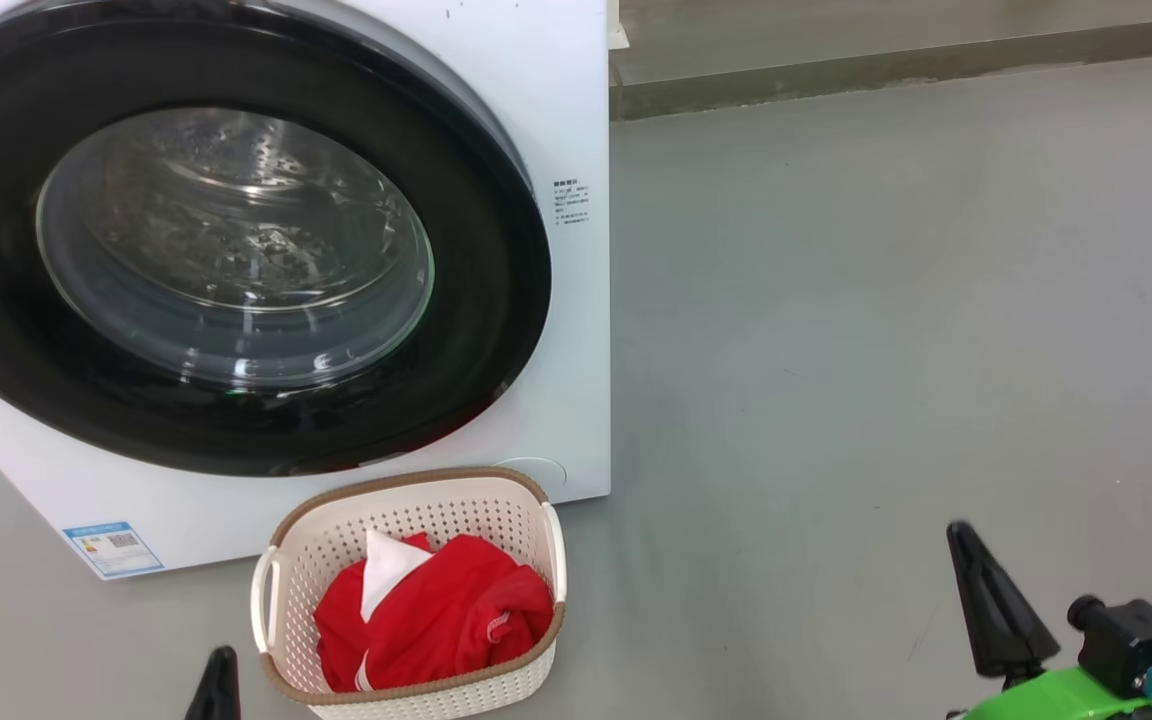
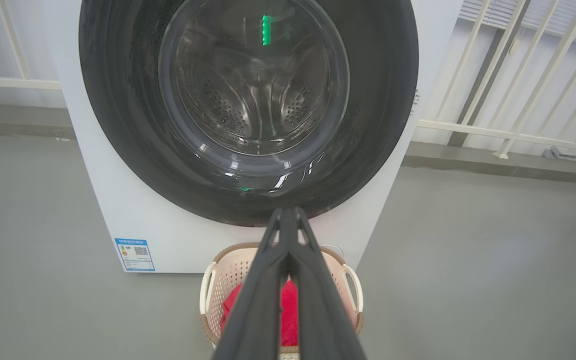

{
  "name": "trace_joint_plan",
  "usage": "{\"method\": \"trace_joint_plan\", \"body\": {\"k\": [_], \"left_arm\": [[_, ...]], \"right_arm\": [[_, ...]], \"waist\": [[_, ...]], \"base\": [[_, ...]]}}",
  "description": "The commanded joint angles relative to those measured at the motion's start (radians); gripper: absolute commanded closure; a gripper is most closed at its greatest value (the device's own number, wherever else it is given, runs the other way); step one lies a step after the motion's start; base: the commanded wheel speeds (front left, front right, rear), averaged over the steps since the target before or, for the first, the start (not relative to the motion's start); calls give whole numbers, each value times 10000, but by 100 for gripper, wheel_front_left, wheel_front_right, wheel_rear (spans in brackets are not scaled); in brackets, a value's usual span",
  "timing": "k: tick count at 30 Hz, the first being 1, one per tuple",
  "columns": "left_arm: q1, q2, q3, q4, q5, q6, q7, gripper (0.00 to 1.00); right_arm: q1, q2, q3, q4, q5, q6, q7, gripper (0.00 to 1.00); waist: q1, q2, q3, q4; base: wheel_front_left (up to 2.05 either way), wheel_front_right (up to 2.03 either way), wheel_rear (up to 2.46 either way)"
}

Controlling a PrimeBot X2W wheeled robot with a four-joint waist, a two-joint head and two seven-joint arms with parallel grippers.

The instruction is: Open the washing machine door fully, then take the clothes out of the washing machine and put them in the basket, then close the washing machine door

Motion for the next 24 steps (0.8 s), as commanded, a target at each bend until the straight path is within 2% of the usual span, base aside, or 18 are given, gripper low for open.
{"method": "trace_joint_plan", "body": {"k": [1,6,10,24], "left_arm": [[-116,77,51,-132,-184,-4,71,100],[-203,89,51,-113,-735,-14,231,100],[-263,98,30,-101,-1180,-21,331,100],[-506,130,-2,-50,-2728,-49,713,100]], "right_arm": [[-174,-54,-14,-169,190,0,50,100],[-224,-46,-54,-166,709,-1,189,100],[-263,-37,-83,-156,1125,-1,303,100],[-433,-5,-188,-113,2574,-2,705,100]], "waist": [[1,0,4,6],[24,0,10,62],[3,0,47,101],[0,0,128,234]], "base": [[0,0,0],[0,0,0],[0,0,0],[0,0,0]]}}
